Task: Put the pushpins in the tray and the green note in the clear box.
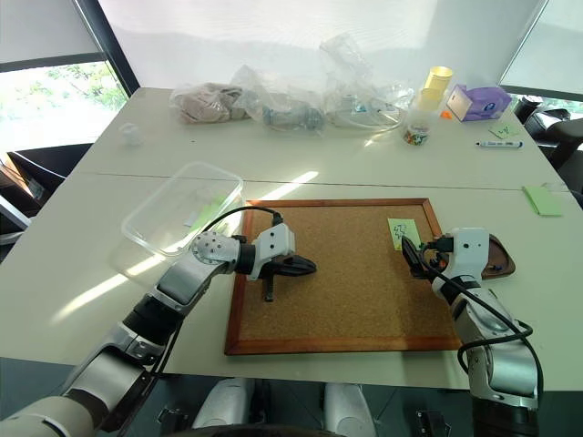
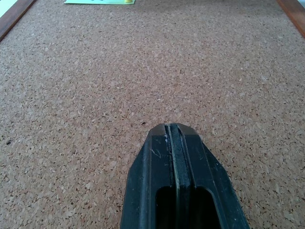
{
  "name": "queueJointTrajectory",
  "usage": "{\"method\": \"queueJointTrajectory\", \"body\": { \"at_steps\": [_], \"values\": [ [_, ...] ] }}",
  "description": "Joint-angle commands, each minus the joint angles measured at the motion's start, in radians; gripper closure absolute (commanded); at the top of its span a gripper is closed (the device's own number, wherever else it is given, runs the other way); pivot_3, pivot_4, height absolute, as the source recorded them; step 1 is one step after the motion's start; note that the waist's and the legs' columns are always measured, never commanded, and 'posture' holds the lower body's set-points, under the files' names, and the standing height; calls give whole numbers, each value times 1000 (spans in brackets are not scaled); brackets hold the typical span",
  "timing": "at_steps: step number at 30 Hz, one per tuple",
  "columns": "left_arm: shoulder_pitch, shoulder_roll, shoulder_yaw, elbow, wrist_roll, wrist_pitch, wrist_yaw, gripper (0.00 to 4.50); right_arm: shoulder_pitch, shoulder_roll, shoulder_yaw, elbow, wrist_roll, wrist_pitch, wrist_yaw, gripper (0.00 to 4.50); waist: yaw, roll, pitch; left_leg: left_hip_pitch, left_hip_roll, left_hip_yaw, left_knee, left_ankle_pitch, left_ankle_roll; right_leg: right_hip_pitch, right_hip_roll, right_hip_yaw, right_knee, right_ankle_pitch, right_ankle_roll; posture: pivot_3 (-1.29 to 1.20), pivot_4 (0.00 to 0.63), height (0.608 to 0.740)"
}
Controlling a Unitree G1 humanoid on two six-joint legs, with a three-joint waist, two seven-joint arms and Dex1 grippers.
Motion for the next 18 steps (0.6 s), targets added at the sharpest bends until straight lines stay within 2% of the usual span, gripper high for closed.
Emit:
{"method": "queueJointTrajectory", "body": {
  "at_steps": [1, 3, 7, 9, 10, 18],
  "values": [
    [24, -3, -29, 7, 11, 14, -7, 4500, 3, 5, -32, -20, 9, -16, -9, 335, 0, 0, 0, 0, 0, 0, 0, 0, 0, 0, 0, 0, 0, 0, 0, 0, 150, 740],
    [22, -4, -29, 8, 12, 13, -7, 4500, 5, 8, -34, -11, 6, -20, -14, 985, 0, 0, 0, 0, 0, 0, 0, 0, 0, 0, 0, 0, 0, 0, 0, 0, 150, 740],
    [20, -4, -28, 12, 13, 11, -7, 4500, 3, 13, -32, -1, 8, -20, -12, 2926, 0, 0, 0, 0, 0, 0, 0, 0, 0, 0, 0, 0, 0, 0, 0, 0, 150, 740],
    [19, -3, -28, 12, 14, 11, -7, 4500, 1, 16, -31, 1, 14, -17, -9, 4093, 0, 0, 0, 0, 0, 0, 0, 0, 0, 0, 0, 0, 0, 0, 0, 0, 150, 740],
    [19, -2, -27, 12, 14, 10, -7, 4500, -1, 17, -31, 2, 17, -16, -9, 4466, 0, 0, 0, 0, 0, 0, 0, 0, 0, 0, 0, 0, 0, 0, 0, 0, 150, 740],
    [20, 7, -28, 9, 17, 7, -12, 4500, -16, 29, -54, -1, 35, -38, -20, 4466, 0, 0, 0, 0, 0, 0, 0, 0, 0, 0, 0, 0, 0, 0, 0, 0, 150, 740]
  ]
}}
